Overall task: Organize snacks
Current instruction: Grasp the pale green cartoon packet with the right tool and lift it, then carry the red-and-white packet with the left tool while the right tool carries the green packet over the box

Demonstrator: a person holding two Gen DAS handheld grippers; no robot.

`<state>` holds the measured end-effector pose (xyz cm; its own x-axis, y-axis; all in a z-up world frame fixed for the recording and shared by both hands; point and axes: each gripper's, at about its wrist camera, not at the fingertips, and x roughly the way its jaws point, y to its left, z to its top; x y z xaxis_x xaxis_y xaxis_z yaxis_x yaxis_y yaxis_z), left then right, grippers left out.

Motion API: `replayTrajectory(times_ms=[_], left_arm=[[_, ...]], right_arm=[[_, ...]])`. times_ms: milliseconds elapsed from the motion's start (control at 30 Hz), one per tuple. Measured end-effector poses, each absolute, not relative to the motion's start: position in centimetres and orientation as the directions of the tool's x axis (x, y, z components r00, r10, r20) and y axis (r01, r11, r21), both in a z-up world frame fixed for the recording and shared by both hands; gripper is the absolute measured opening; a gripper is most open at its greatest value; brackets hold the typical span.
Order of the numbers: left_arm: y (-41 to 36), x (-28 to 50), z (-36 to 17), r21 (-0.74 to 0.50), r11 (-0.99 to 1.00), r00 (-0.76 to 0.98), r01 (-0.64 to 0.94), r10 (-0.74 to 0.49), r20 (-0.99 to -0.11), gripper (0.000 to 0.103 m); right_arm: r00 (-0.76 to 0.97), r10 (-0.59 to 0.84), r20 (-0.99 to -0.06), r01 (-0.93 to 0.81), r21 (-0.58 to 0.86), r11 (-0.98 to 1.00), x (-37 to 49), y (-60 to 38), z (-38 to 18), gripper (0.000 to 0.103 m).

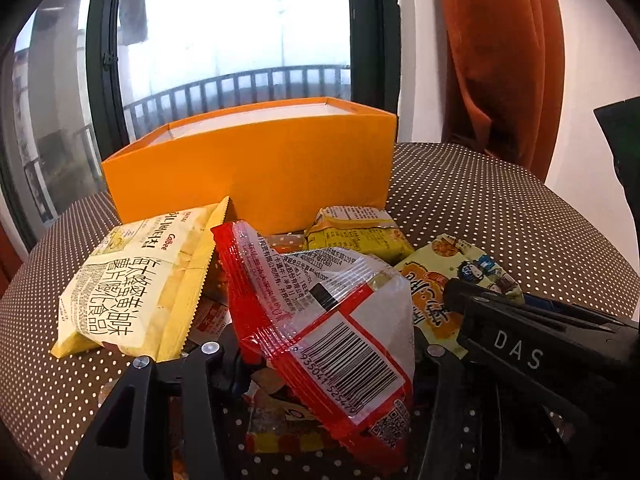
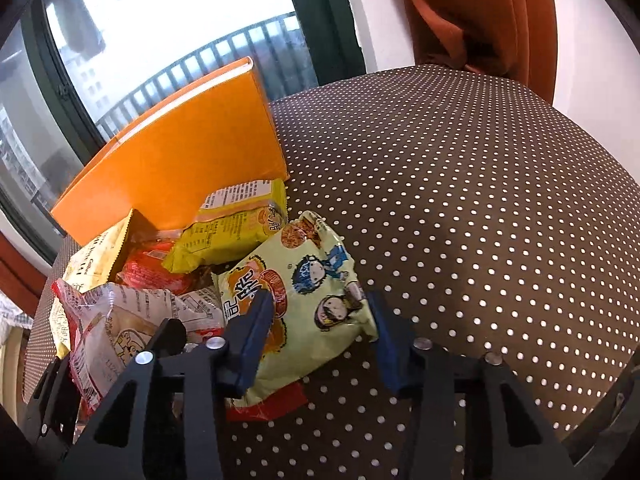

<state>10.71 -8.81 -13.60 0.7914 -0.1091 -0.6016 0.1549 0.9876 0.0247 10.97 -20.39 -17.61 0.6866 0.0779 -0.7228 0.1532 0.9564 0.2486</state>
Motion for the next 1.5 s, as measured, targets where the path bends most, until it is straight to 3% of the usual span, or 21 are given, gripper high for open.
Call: replayTrajectory(times_ms=[267, 367, 567, 1000, 1500], left_arm=[[-8.6, 9.3, -12.2, 0.001, 0.985, 0.804, 0.172, -0.140, -0.578, 0.056], [-8.4, 8.8, -11.9, -0.002, 0.985, 0.803, 0.171, -0.140, -0.579, 0.055], [-7.2, 8.6, -12.6, -0.043, 0.984, 0.777, 0.170, -0.161, -0.608, 0.056], [-7.0, 9.4, -12.5, -0.057, 0.979, 0.749, 0.196, -0.187, -0.636, 0.054], [-6.7, 8.2, -6.0, -0.085, 0.968, 0.806, 0.236, -0.244, -0.539, 0.053]], right_arm=[[0.721, 0.086, -0.687, 0.110, 0.236, 0.965, 8.8, -19.3, -15.2, 0.039], [0.732, 0.094, -0.675, 0.082, 0.224, 0.971, 8.0, -18.4, -14.4, 0.030], [0.725, 0.173, -0.666, -0.026, 0.224, 0.974, 7.0, -16.1, -14.1, 0.030], [0.717, 0.156, -0.679, 0.005, 0.228, 0.974, 8.3, -15.2, -14.5, 0.029], [0.816, 0.095, -0.570, 0.015, 0.185, 0.983, 5.7, -15.3, -7.7, 0.029]])
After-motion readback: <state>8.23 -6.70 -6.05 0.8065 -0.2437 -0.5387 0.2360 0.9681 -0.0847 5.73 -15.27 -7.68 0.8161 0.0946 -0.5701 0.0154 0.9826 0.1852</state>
